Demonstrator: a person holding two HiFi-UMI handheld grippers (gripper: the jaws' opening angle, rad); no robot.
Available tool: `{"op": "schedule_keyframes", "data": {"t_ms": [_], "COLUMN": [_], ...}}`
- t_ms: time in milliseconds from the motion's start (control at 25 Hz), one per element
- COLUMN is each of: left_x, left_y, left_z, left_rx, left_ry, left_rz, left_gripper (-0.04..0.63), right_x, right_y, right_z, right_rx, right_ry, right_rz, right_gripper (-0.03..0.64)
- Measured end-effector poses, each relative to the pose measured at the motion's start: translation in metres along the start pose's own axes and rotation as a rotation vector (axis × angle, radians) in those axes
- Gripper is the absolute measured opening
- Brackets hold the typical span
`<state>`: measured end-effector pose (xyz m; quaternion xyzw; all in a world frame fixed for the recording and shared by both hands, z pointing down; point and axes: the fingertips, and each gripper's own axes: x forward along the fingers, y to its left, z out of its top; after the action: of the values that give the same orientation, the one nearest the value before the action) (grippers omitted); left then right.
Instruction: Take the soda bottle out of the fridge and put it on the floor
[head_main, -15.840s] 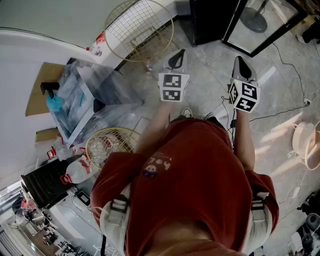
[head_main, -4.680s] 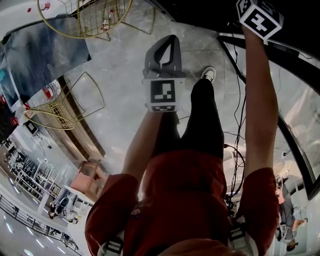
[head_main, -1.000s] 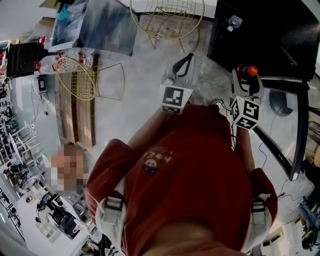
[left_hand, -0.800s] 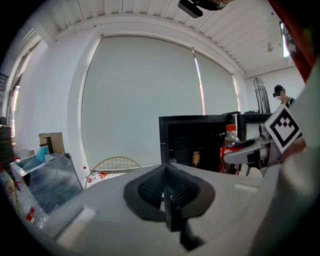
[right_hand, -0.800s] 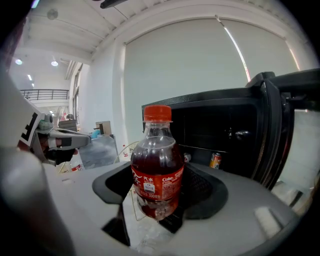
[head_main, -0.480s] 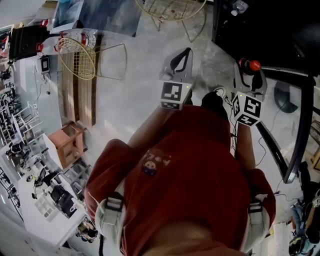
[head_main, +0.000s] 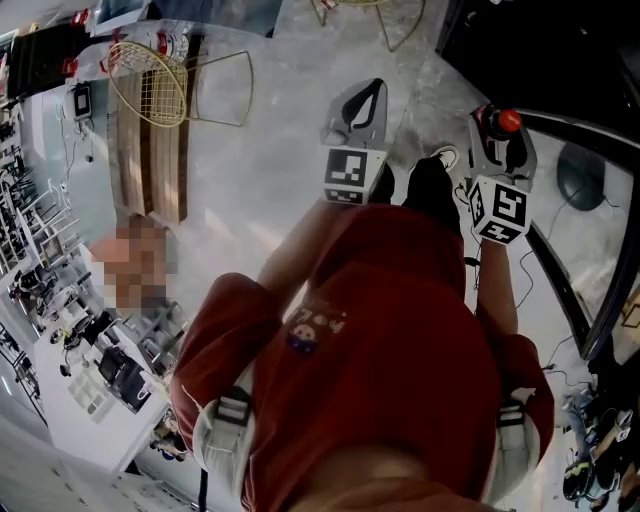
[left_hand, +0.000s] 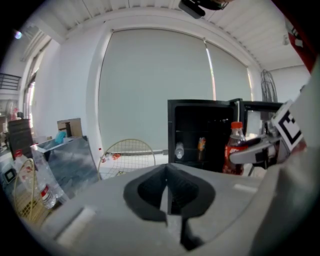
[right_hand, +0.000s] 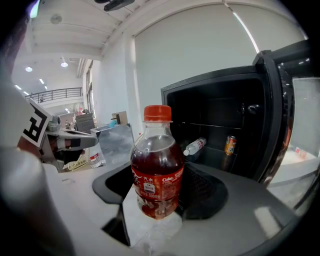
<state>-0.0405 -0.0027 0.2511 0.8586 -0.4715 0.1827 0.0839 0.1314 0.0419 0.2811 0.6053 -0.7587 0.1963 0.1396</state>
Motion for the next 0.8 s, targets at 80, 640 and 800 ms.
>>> {"op": "schedule_keyframes", "data": {"t_ms": [80,640,800], "left_x": [-0.012,-0.050,-0.040], "left_y": [0.017,0.098,0.093], "left_z": [-0.008,-0.096,-0.125], "left_rx": [-0.003,-0.089,-0.130], "left_ry": [0.003,0.079,0.099], "left_rz": [0.009,0.032,0.045], "left_gripper": [0.000,0.000,0.000], "right_x": [-0.003,0.043,0.062], "right_y": [0.021,0.118,0.120], "right_z": [-0.001,-0.058,-0.088], "right_rx": [-0.002,0.068,0.031], "right_ry": [0.009,0.084,0.139], "right_rz": [0.007,0.031,0.074], "right_gripper": [0.299,0.299,0.299]}}
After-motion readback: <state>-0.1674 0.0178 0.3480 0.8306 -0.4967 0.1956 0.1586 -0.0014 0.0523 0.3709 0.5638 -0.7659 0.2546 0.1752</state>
